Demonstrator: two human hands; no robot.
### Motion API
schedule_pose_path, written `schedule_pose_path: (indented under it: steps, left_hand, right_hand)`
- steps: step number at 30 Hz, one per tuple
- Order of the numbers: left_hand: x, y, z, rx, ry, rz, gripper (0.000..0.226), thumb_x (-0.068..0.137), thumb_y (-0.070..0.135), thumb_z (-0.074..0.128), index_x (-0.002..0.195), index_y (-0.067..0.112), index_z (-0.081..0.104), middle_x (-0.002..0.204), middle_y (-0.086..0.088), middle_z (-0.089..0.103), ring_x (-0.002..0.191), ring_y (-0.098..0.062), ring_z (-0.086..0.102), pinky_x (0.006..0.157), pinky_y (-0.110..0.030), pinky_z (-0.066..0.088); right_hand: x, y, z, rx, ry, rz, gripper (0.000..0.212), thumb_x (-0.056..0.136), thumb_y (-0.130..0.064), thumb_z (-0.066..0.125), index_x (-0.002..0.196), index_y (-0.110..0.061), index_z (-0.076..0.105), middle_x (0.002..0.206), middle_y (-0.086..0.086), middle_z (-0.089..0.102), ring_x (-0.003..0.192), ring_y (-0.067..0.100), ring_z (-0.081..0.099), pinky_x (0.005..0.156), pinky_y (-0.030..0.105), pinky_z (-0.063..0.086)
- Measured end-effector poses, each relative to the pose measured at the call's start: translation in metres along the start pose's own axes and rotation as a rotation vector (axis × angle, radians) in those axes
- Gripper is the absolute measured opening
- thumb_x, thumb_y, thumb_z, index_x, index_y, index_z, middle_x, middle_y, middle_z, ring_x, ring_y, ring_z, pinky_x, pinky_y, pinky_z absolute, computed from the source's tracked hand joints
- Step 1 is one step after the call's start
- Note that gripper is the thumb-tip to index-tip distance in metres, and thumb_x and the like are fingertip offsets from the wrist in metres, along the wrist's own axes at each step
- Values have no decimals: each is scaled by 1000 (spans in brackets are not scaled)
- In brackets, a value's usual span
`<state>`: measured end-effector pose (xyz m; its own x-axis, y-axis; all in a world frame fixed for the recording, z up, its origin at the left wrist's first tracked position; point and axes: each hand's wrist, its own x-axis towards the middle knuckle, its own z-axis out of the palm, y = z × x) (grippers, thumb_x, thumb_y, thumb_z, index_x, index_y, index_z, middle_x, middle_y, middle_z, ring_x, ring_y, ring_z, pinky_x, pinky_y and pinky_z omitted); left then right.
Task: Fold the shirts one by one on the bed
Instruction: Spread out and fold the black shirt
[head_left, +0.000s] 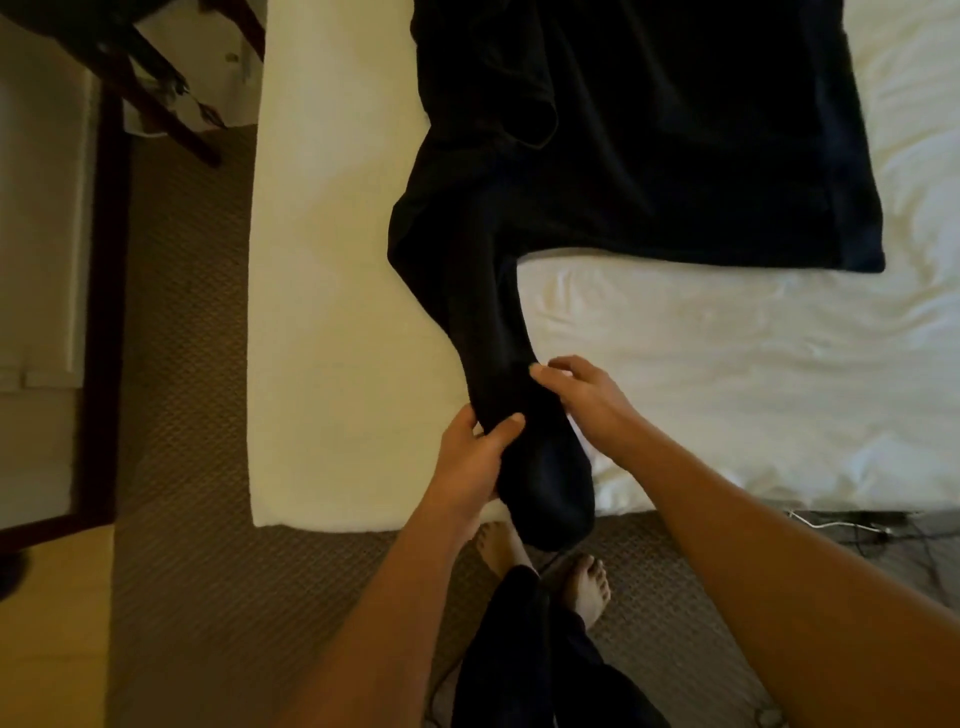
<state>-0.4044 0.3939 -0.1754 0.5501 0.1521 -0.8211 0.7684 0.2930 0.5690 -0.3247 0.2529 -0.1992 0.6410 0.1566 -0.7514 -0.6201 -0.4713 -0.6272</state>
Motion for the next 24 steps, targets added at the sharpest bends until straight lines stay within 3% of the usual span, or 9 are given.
schedule_pose_path:
  steps: [2, 6, 9, 11, 13, 15, 17, 20, 24]
  left_hand:
    - [-9, -5, 9, 38, -61, 89, 39, 98, 22, 67, 135, 29, 59, 120, 6, 73, 111, -18, 69, 94, -47, 58]
    - [-15, -10, 4, -82, -77, 45, 32, 96, 16, 68, 126, 24, 64, 114, 1, 75, 105, -21, 72, 89, -46, 60]
    - [-12, -27, -18, 163, 4, -7, 25, 92, 17, 74, 116, 21, 68, 111, -2, 76, 92, -15, 74, 78, -38, 62]
    - [-8, -31, -26, 298, -43, -71, 17, 93, 26, 73, 108, 18, 73, 99, -2, 77, 77, -13, 71, 65, -32, 55]
    - [0, -24, -30, 189, -40, -98, 24, 95, 36, 66, 91, 14, 75, 78, -1, 72, 70, -16, 65, 69, -33, 48]
    - [14, -11, -32, -95, -5, -77, 36, 99, 37, 58, 73, 14, 67, 65, 0, 59, 66, -18, 56, 70, -33, 44]
    - [30, 1, -28, -314, -37, -84, 35, 100, 42, 56, 85, 13, 71, 73, -2, 66, 71, -18, 62, 68, -33, 47]
    - [54, 20, -13, -407, -80, -144, 54, 91, 53, 66, 122, 9, 69, 91, -5, 72, 71, -18, 71, 61, -32, 55]
    - [71, 44, -8, -441, 39, -48, 38, 87, 27, 78, 120, 11, 70, 113, -10, 75, 100, -28, 74, 87, -44, 60]
  right_hand:
    - [5, -12, 12, 165, -55, 53, 51, 93, -54, 63, 124, -13, 60, 116, 0, 68, 90, 11, 68, 72, 26, 52]
    - [-1, -8, 11, 442, 43, 45, 32, 92, -38, 71, 106, -9, 70, 96, 7, 78, 85, 23, 76, 80, 41, 62]
    - [-11, 22, 8, 251, 112, 58, 26, 95, -38, 68, 102, -13, 68, 95, 6, 76, 87, 23, 74, 82, 46, 62]
    - [-16, 37, 4, 130, 104, 57, 23, 97, -35, 66, 100, -12, 67, 95, 8, 74, 88, 24, 73, 85, 49, 60]
    - [-14, 38, -3, 195, 138, 43, 19, 95, -25, 66, 97, -6, 68, 92, 10, 75, 88, 26, 73, 82, 46, 61]
    - [-11, 32, -9, 297, 180, 32, 16, 91, -15, 65, 93, 1, 65, 87, 12, 74, 83, 28, 73, 71, 38, 60]
    - [-11, 28, -10, 311, 183, 9, 18, 88, -12, 63, 95, 5, 61, 82, 14, 70, 76, 27, 71, 66, 38, 56]
    - [-12, 34, -10, 333, 115, 19, 14, 90, -11, 63, 102, -4, 66, 90, 12, 74, 84, 29, 73, 75, 43, 60]
    - [-15, 36, -13, 361, 134, 4, 13, 92, -11, 64, 103, -11, 72, 94, 10, 76, 86, 26, 75, 78, 41, 61]
